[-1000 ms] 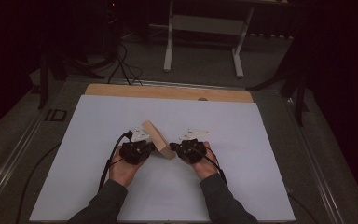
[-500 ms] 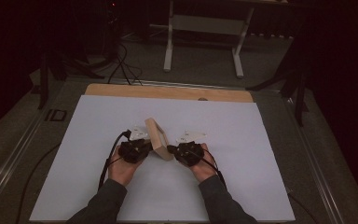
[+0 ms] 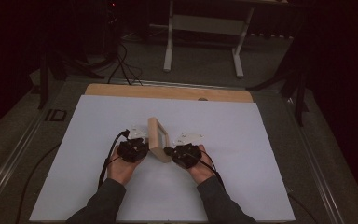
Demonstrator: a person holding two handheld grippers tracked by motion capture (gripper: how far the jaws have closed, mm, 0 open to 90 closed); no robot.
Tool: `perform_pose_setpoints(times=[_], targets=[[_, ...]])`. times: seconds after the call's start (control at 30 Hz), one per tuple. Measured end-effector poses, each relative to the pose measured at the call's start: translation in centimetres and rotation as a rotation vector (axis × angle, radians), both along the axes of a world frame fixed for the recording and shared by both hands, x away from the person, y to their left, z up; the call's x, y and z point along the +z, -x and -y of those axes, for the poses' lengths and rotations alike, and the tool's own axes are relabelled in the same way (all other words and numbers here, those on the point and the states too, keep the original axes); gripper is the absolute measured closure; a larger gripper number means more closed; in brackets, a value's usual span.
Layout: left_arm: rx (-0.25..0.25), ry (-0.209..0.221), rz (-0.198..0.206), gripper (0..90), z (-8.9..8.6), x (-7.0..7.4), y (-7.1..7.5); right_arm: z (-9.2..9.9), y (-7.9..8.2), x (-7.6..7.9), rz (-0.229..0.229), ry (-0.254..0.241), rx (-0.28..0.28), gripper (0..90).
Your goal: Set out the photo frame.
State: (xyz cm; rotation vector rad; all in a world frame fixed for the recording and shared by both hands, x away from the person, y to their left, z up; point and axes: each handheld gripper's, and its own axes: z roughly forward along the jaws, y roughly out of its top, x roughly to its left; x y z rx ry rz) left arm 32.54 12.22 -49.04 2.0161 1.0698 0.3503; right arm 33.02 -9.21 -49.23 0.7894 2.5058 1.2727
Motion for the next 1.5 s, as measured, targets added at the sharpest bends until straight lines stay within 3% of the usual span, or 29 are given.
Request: perform_pose_setpoints(times=[0.6,0.93,1.17,1.5], targets=[[0.009,0.014,-0.005,88.8,-0.5,-0.3,-0.3,-0.8,0.5,0.0,0.002,-0.001,0.025,89.1],[0.064,0.057,0.009,76.3,-1.8,0.2,-0.3,-0.4,0.5,0.3,0.019,-0.011,0.029,81.0],[0.114,0.071,0.021,59.2,-2.7,0.7,-0.2,0.0,0.5,0.5,0.017,-0.011,0.024,74.0],[0.142,0.085,0.033,55.9,-3.6,1.4,0.2,0.3,0.5,0.6,0.015,0.001,0.017,61.1]])
